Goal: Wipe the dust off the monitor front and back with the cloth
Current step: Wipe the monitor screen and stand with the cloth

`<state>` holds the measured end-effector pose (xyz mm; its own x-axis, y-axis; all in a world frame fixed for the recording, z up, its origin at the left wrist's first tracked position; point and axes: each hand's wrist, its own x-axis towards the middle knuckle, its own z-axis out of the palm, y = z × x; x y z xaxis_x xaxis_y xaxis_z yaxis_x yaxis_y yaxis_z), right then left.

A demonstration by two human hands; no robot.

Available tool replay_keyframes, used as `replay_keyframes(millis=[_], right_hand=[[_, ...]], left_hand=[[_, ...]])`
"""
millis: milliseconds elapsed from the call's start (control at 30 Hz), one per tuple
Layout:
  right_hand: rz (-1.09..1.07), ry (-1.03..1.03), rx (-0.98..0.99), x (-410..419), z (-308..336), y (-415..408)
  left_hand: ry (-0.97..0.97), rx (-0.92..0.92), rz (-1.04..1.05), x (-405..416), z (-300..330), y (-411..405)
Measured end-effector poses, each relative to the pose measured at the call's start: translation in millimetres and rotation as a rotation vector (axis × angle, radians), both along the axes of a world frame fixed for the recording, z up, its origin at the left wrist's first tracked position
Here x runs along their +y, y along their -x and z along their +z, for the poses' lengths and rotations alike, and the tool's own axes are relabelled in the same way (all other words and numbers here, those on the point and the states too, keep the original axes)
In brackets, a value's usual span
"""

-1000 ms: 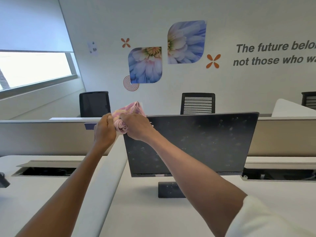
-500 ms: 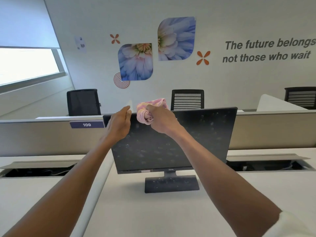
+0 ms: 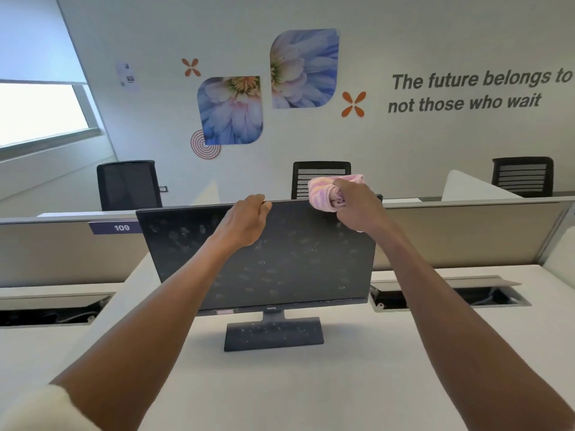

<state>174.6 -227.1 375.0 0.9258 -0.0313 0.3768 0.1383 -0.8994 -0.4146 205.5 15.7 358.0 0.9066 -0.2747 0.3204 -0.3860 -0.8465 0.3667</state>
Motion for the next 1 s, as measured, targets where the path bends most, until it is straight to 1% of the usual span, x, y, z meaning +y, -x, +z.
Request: replay_keyframes(millis=[167,267,333,367,467,567,633,700,767,900,1000], right_hand=[[-0.071,-0.053,-0.084,-51,-3,6],[-0.24,-0.147,-0.213,-73,-2,13],[-0.321,-0.262,-0.307,-84,-6,14],[-0.32,-0.328,-0.339,-87,-11,13],[-0.225,-0.574,-0.319,-90,-39,5],[-0.216,-0.894,-0.311,-91,-74,-1],[-0.257,-1.076,-0.269,-92,-97,-1],[-0.298,-1.168,-0.179,-91,-123,3],[-0.308,-1.203,-0.102,-89,-151,9],[-0.419,-1.227,0.054,-83,-195,21],[-0.45,-1.233,0.224,-83,-237,25]], left_hand=[[-0.034,-0.069,0.063,-8,-2,3],[-0.075,-0.069,0.091,-10,-1,4],[-0.076,-0.047,0.09,-13,-3,3],[-0.078,-0.033,0.084,-16,-4,3],[-0.076,-0.038,0.075,-24,-10,2],[-0.073,-0.072,0.07,-26,-12,-1],[-0.082,-0.088,0.056,-24,-14,-2],[-0.084,-0.11,0.054,-24,-17,-4],[-0.071,-0.143,0.051,-24,-22,-6],[-0.057,-0.169,0.05,-23,-27,-11],[-0.058,-0.172,0.052,-23,-28,-13]])
